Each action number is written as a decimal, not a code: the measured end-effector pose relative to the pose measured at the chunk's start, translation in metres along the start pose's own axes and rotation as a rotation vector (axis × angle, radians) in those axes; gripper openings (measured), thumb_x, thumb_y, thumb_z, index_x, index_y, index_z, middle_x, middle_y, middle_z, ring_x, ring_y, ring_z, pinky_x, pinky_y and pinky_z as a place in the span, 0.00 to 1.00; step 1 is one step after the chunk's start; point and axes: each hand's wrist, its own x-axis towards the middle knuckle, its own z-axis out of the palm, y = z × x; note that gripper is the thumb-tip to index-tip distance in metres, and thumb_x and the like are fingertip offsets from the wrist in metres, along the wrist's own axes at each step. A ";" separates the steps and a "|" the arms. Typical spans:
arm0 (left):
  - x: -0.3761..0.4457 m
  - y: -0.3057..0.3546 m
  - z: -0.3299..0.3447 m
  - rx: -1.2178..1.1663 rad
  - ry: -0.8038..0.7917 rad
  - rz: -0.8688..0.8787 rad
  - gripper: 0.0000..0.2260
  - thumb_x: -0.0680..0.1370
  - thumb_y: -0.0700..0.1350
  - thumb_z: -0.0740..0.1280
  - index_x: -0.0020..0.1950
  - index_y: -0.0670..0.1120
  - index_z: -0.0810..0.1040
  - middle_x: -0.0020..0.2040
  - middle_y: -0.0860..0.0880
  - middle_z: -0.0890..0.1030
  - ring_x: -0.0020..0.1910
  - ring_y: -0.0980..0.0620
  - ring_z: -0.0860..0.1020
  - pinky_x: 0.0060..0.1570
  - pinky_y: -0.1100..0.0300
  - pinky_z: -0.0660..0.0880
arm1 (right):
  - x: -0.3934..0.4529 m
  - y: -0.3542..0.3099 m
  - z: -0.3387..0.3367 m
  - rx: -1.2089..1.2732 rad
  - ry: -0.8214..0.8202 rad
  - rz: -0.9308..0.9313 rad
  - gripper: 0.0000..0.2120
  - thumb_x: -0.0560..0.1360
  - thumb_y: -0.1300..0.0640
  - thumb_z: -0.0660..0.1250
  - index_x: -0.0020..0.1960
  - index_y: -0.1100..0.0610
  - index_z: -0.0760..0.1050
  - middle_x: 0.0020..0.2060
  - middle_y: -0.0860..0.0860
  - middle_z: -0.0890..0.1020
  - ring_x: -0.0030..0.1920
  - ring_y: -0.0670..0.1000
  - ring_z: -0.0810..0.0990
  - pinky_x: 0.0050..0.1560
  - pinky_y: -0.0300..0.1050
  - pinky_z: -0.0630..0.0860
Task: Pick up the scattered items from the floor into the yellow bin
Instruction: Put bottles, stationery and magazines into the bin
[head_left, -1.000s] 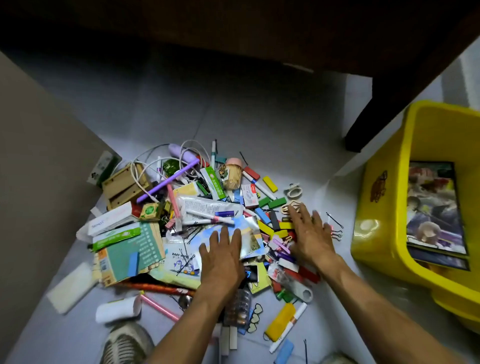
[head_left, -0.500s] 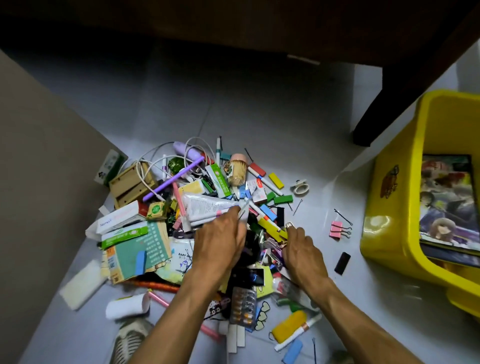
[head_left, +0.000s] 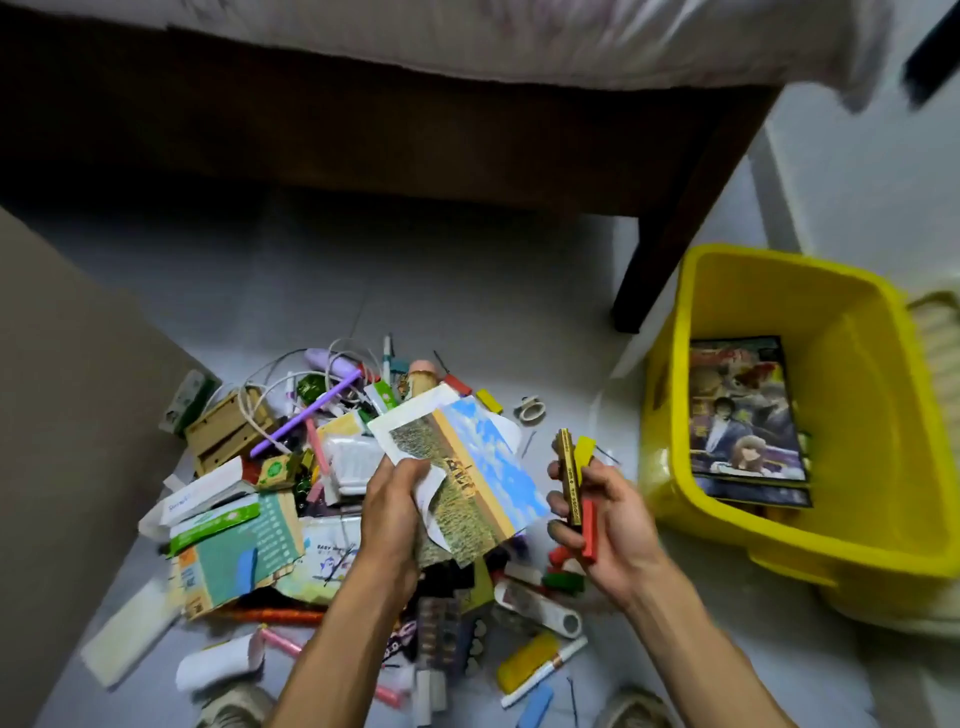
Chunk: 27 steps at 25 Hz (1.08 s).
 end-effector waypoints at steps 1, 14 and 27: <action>-0.008 0.004 0.020 -0.030 -0.076 -0.004 0.08 0.79 0.38 0.60 0.50 0.45 0.79 0.40 0.49 0.85 0.39 0.49 0.83 0.38 0.54 0.80 | -0.016 -0.022 -0.003 0.035 0.017 -0.043 0.12 0.79 0.55 0.56 0.51 0.61 0.74 0.36 0.55 0.76 0.26 0.48 0.71 0.18 0.37 0.62; -0.048 -0.014 0.243 0.244 -0.550 -0.155 0.24 0.82 0.60 0.56 0.75 0.49 0.66 0.65 0.49 0.76 0.61 0.48 0.77 0.61 0.51 0.74 | -0.054 -0.186 -0.076 -0.035 0.333 -0.365 0.28 0.83 0.44 0.52 0.77 0.59 0.59 0.76 0.57 0.63 0.77 0.57 0.59 0.74 0.58 0.58; 0.001 -0.058 0.005 0.234 0.084 -0.154 0.06 0.81 0.47 0.64 0.52 0.48 0.80 0.52 0.43 0.83 0.50 0.44 0.81 0.52 0.49 0.77 | -0.007 0.022 0.035 -0.785 0.023 -0.108 0.11 0.82 0.50 0.60 0.54 0.49 0.80 0.55 0.51 0.84 0.50 0.52 0.85 0.41 0.42 0.80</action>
